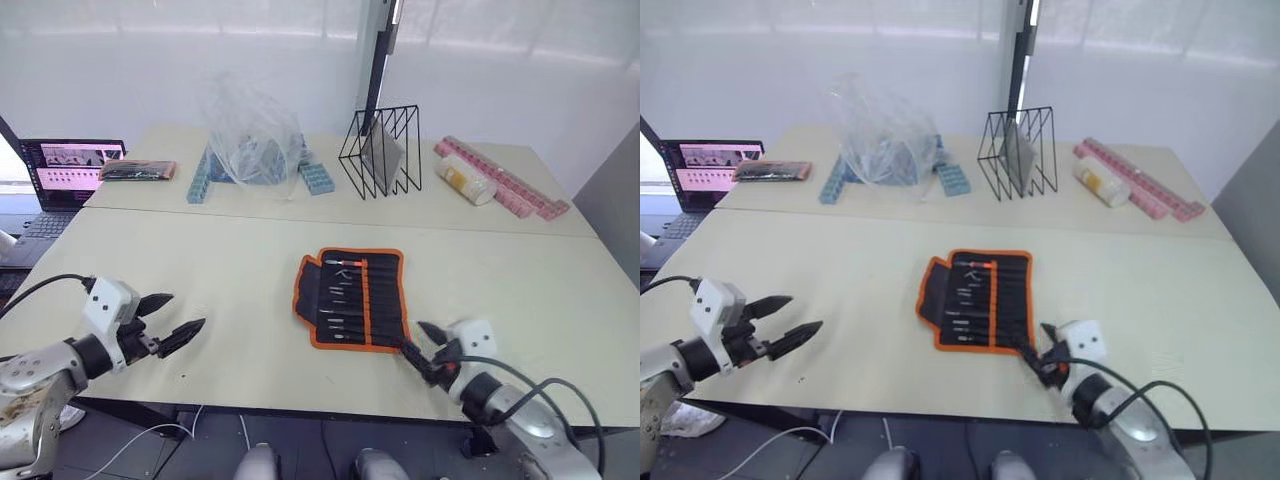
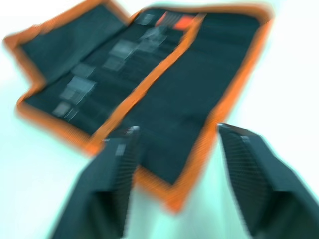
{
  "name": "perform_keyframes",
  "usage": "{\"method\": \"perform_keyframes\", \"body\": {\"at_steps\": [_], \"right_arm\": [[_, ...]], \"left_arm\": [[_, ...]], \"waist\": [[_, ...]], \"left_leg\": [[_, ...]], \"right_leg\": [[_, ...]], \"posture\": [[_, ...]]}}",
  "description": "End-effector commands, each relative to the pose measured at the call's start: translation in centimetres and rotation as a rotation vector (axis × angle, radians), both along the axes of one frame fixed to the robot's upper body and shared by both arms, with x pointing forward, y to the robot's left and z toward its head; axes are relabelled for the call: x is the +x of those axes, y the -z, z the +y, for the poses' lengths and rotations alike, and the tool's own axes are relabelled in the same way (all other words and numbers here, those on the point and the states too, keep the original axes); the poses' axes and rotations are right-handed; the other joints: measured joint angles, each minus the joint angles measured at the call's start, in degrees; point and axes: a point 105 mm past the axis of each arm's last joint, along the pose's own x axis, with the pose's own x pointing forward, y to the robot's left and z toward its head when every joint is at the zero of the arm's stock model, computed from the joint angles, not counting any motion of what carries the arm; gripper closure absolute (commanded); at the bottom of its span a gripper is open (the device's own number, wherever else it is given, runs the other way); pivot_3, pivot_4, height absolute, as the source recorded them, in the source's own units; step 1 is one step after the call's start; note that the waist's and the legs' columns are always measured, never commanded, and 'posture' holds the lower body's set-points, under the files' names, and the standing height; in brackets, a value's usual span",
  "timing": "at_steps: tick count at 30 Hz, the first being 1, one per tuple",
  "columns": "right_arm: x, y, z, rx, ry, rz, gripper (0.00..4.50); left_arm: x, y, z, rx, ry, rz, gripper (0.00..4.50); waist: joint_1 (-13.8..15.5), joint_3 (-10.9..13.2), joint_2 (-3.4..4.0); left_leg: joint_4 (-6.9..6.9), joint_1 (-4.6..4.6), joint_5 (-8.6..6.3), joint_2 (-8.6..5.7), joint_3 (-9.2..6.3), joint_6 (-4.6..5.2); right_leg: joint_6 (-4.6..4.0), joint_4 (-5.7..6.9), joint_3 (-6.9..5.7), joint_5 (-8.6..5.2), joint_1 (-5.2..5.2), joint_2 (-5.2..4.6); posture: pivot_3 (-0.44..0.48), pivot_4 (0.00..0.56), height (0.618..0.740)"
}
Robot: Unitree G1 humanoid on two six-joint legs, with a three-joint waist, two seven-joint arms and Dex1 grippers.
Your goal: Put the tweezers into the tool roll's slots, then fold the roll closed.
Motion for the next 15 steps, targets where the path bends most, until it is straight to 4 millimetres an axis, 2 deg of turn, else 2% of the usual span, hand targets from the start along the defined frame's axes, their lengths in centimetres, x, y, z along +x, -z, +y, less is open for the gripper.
{"method": "perform_keyframes", "body": {"at_steps": [1,2,5,8,11,15], "right_arm": [[1.2,-1.3,-3.0,-0.013,0.071,-0.061,0.17],[1.4,-1.1,-3.6,-0.015,0.080,-0.056,0.04],[2.0,-0.6,-5.0,-0.026,0.104,-0.053,0.04],[2.2,-0.4,-5.3,-0.038,0.089,-0.048,0.04],[2.1,-0.5,-4.1,-0.029,0.023,-0.043,0.04],[1.5,-0.7,-0.8,-0.093,-0.128,-0.039,0.04]], "left_arm": [[-0.6,-0.8,1.8,0.022,-0.062,-0.047,0.00],[-0.7,-0.8,2.1,0.022,-0.075,-0.048,0.00],[-1.2,-0.9,2.2,0.022,-0.089,-0.058,0.00],[-1.6,-0.9,2.3,0.029,-0.101,-0.063,0.00],[-1.7,-0.9,2.1,0.028,-0.108,-0.065,0.00],[-1.9,-0.5,1.4,0.036,-0.094,-0.054,0.00]], "waist": [[-0.07,0.02,0.02],[-0.08,0.03,0.01],[0.16,0.06,0.05],[0.15,0.11,0.13],[0.11,0.15,0.19],[-0.12,0.17,0.21]], "left_leg": [[0.00,0.00,0.00,0.00,0.01,0.00],[0.00,0.01,0.00,-0.02,0.02,0.00],[0.00,0.00,0.00,-0.02,0.01,0.00],[0.00,-0.02,0.00,-0.03,0.04,0.00],[0.00,-0.01,0.00,-0.02,0.05,0.00],[0.00,-0.01,0.00,-0.01,0.05,0.00]], "right_leg": [[0.00,0.00,0.00,0.00,0.00,0.00],[0.00,0.00,0.01,0.00,0.00,-0.01],[0.00,-0.01,-0.01,0.00,0.00,0.00],[0.00,0.00,0.03,0.00,-0.01,-0.02],[0.00,0.00,0.04,0.00,-0.01,0.00],[-0.01,0.02,0.04,0.00,-0.02,0.01]], "posture": [[0.000,0.150,0.705],[0.000,0.150,0.705],[0.000,0.150,0.705],[0.000,0.150,0.705],[0.000,0.150,0.705],[0.000,0.150,0.705]]}}
